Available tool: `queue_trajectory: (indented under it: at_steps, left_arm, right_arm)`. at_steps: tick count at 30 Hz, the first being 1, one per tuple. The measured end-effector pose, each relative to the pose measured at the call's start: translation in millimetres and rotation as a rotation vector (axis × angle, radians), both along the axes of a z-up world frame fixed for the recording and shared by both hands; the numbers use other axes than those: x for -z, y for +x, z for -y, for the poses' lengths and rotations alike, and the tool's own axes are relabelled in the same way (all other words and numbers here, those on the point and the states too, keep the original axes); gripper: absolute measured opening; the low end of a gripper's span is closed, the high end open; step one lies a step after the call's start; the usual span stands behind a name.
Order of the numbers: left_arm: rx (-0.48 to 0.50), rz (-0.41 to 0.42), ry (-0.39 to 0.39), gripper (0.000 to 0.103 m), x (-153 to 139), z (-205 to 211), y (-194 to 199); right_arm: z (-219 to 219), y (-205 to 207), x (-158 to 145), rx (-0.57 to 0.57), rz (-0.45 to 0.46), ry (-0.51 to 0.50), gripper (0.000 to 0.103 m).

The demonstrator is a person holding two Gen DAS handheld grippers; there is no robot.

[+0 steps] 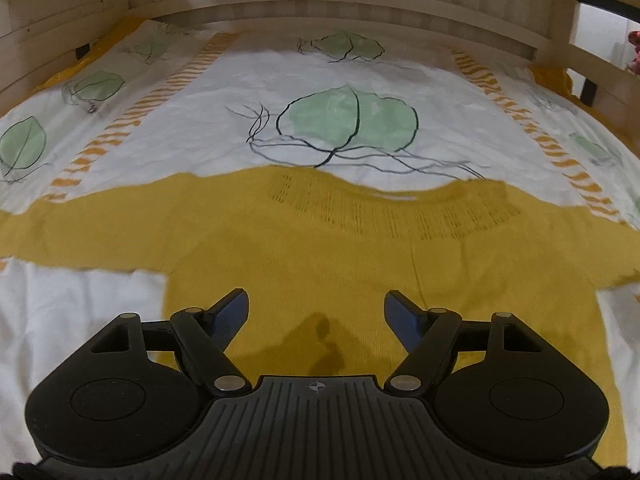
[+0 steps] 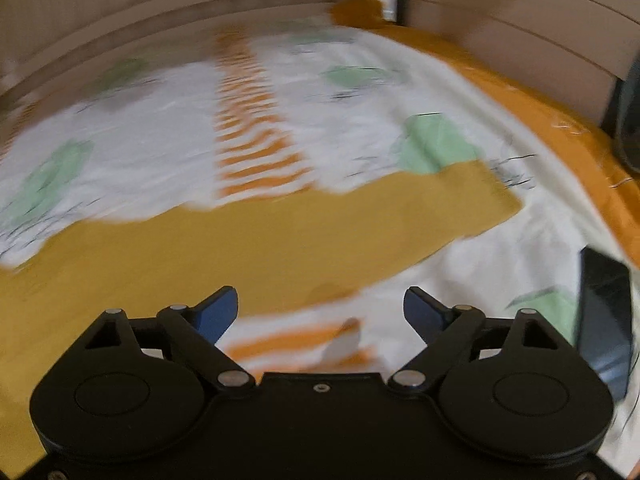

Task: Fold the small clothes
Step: 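Move the right tool to the sweater's sleeve cuff and grasp it, then lift the sleeve with the right tool and lay it across the sweater body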

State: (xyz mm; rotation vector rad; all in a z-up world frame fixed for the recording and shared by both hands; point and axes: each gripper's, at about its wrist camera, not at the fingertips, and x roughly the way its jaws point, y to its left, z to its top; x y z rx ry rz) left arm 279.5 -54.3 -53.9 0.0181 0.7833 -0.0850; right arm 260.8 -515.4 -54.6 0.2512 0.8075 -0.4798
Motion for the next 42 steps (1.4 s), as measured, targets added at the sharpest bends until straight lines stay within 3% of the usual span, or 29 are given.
queue_trajectory:
  at_steps: [4, 9, 11, 14, 19, 23, 25, 27, 28, 29, 30, 35, 42]
  left_arm:
    - [0.008, 0.005, 0.027, 0.074, 17, 10, 19]
    - [0.019, -0.038, 0.054, 0.074, 43, 17, 31]
    - [0.021, -0.054, 0.057, 0.075, 53, 18, 30]
    - [0.033, 0.011, 0.065, 0.075, 59, 17, 20]
    - [0.033, 0.026, 0.050, 0.076, 60, 14, 17]
    - [0.030, 0.032, 0.045, 0.079, 64, 15, 19]
    - [0.031, 0.028, 0.044, 0.079, 64, 16, 20]
    - [0.031, 0.024, 0.039, 0.080, 66, 16, 20]
    - [0.032, 0.022, 0.037, 0.080, 66, 16, 21]
    - [0.033, 0.021, 0.036, 0.080, 66, 16, 21]
    - [0.034, 0.019, 0.035, 0.080, 65, 16, 22]
    - [0.072, -0.020, 0.004, 0.078, 59, 7, 27]
    - [0.072, -0.072, -0.090, 0.074, 42, -28, 20]
  right_arm:
    - [57, 12, 12, 0.117, -0.004, -0.010, 0.090]
    - [113, 19, 33, 0.247, -0.032, 0.053, 0.090]
    - [124, 20, 40, 0.270, -0.042, 0.071, 0.090]
    - [139, 20, 49, 0.294, -0.027, 0.114, 0.091]
    - [160, 27, 63, 0.292, -0.017, 0.243, 0.103]
    - [162, 30, 63, 0.299, -0.025, 0.255, 0.103]
    - [159, 30, 60, 0.302, -0.020, 0.224, 0.093]
    - [155, 31, 55, 0.292, -0.017, 0.186, 0.057]
    - [154, 30, 52, 0.288, -0.012, 0.188, 0.047]
    - [154, 28, 47, 0.277, 0.001, 0.204, 0.020]
    - [150, 26, 39, 0.276, 0.014, 0.199, 0.015]
    - [108, 28, -16, 0.176, 0.076, 0.096, 0.015]
    - [-12, 48, -97, -0.128, 0.187, 0.054, 0.015]
